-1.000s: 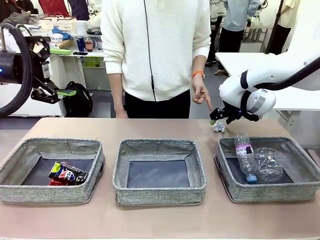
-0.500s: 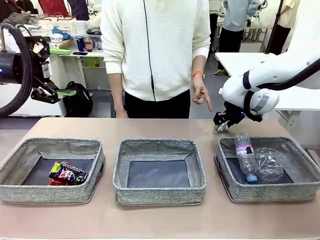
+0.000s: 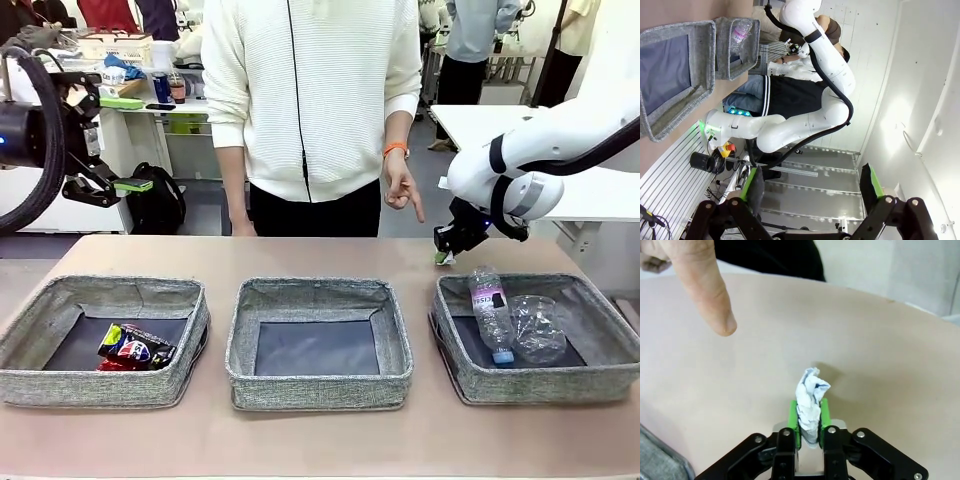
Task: Sort the waste into the appropriate baskets.
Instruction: Pick up the waste item pointed out by the person, then place the picked waste into the Fabric basket indicated by the person.
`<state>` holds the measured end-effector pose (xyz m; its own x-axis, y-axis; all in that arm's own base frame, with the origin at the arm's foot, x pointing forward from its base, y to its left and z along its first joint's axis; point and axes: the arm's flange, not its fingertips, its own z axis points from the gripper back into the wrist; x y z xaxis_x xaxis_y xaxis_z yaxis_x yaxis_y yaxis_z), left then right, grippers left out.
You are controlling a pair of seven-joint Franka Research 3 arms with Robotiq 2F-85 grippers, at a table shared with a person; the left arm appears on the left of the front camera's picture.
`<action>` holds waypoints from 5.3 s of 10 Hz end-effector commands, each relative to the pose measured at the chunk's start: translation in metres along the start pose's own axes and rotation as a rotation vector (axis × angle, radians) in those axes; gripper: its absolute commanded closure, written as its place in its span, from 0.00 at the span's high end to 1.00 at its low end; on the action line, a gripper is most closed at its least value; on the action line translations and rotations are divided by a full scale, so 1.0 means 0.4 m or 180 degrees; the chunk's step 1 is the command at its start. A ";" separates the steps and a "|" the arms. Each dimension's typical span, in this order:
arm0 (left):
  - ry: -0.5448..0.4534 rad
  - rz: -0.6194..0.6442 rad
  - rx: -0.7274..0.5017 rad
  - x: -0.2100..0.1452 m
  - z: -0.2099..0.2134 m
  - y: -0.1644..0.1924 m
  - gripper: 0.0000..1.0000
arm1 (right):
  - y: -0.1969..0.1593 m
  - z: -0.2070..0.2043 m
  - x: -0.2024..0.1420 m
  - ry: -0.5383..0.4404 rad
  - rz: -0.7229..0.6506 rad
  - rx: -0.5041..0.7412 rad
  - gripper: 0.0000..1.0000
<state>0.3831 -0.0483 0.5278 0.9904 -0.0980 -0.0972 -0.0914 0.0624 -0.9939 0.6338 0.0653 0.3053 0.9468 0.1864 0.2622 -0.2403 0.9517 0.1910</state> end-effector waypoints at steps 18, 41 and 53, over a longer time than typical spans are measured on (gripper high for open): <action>-0.0014 -0.0021 -0.0035 -0.002 0.002 -0.007 1.00 | 0.391 0.805 -0.507 -0.0363 -0.0370 0.0340 0.10; -0.0014 -0.0021 -0.0035 -0.002 0.002 -0.007 1.00 | 1.259 1.178 -0.436 0.0129 -0.0375 -0.0626 0.10; -0.0014 -0.0021 -0.0035 -0.002 0.002 -0.007 1.00 | 1.259 1.178 -0.436 0.0129 -0.0375 -0.0626 0.10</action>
<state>0.3828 -0.0484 0.5284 0.9905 -0.0982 -0.0960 -0.0901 0.0626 -0.9940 0.2493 0.3978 0.8009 0.9734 0.0870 0.2118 -0.0957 0.9949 0.0313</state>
